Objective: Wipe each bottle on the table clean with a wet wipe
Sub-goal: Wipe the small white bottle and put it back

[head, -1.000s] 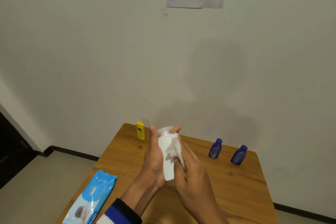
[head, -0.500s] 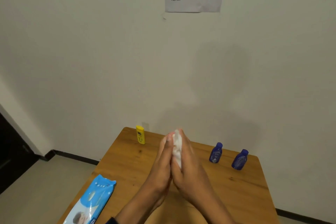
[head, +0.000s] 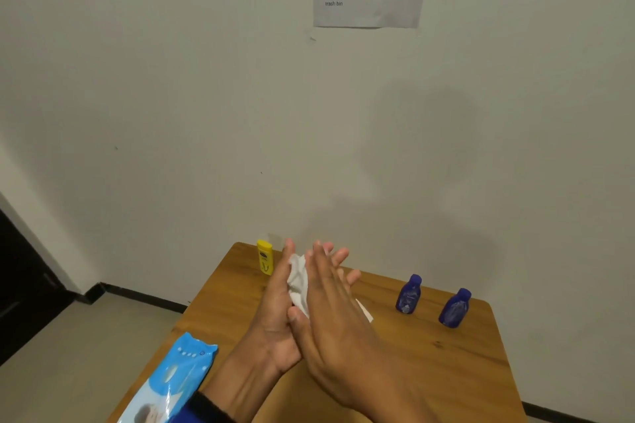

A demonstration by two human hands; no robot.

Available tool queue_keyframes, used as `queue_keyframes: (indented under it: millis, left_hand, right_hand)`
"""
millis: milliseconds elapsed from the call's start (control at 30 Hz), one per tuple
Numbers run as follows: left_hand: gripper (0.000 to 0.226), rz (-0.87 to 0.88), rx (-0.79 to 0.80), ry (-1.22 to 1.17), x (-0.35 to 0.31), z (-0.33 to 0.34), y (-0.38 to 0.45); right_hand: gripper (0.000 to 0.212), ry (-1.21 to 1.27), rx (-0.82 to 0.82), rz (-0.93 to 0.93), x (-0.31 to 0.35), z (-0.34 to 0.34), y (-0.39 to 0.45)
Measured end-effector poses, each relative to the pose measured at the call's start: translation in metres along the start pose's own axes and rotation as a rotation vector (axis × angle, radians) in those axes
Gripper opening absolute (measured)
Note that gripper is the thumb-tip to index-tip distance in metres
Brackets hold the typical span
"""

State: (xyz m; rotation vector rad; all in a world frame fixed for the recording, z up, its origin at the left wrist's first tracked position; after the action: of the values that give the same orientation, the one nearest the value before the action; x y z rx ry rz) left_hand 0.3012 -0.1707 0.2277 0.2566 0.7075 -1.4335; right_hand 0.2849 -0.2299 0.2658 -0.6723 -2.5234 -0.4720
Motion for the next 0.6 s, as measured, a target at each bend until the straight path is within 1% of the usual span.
queue_keyframes:
  millis: [33, 100, 133, 200, 267, 333, 400, 467, 533, 600]
  left_hand:
    - [0.074, 0.034, -0.019, 0.002, -0.008, -0.003, 0.003]
    - [0.078, 0.120, -0.044, -0.032, -0.028, -0.010, 0.008]
    - [0.081, 0.156, -0.044, -0.051, -0.038, -0.014, 0.008]
    - [0.084, 0.171, -0.032, -0.048, -0.047, -0.017, 0.008]
    - [0.085, 0.114, 0.013, -0.024, -0.040, -0.011, 0.006]
    - [0.085, 0.056, 0.090, 0.021, -0.028, -0.003, 0.005]
    - [0.084, 0.070, 0.121, 0.074, -0.024, 0.004, 0.006]
    - [0.080, 0.109, 0.100, 0.073, -0.032, 0.004, 0.011]
    - [0.077, 0.156, 0.051, 0.017, -0.047, -0.002, 0.015]
    - [0.083, 0.218, 0.053, -0.014, -0.063, -0.009, 0.013]
  right_hand:
    - [0.067, -0.012, 0.010, -0.001, 0.004, 0.006, -0.001]
    - [0.066, -0.191, -0.073, -0.060, 0.000, 0.022, -0.007]
    - [0.067, -0.246, -0.091, -0.050, -0.004, 0.026, -0.012]
    - [0.066, -0.260, -0.077, -0.034, -0.005, 0.025, -0.013]
    - [0.068, -0.176, -0.171, -0.117, 0.005, 0.011, -0.005]
    - [0.069, -0.014, -0.139, -0.103, 0.008, -0.007, 0.008]
    - [0.068, 0.102, -0.130, -0.074, 0.003, -0.018, 0.018]
    - [0.068, 0.084, -0.134, -0.105, -0.001, -0.014, 0.018]
    - [0.068, 0.012, -0.141, -0.165, -0.005, 0.001, 0.008]
    - [0.070, 0.026, -0.174, -0.225, -0.014, 0.013, -0.007]
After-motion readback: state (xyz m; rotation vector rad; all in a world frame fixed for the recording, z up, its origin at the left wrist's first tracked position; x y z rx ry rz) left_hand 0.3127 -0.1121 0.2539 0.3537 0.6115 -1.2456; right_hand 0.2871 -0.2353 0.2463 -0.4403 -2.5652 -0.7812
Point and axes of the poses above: each hand's wrist, its own y-axis towards the middle knuckle, its own z-axis out of the palm, x = y × z, the point moved 8 cm from there along y, towards the middle knuckle, and after that the axes turned 1 degree about -y, right-handed, at the moved point
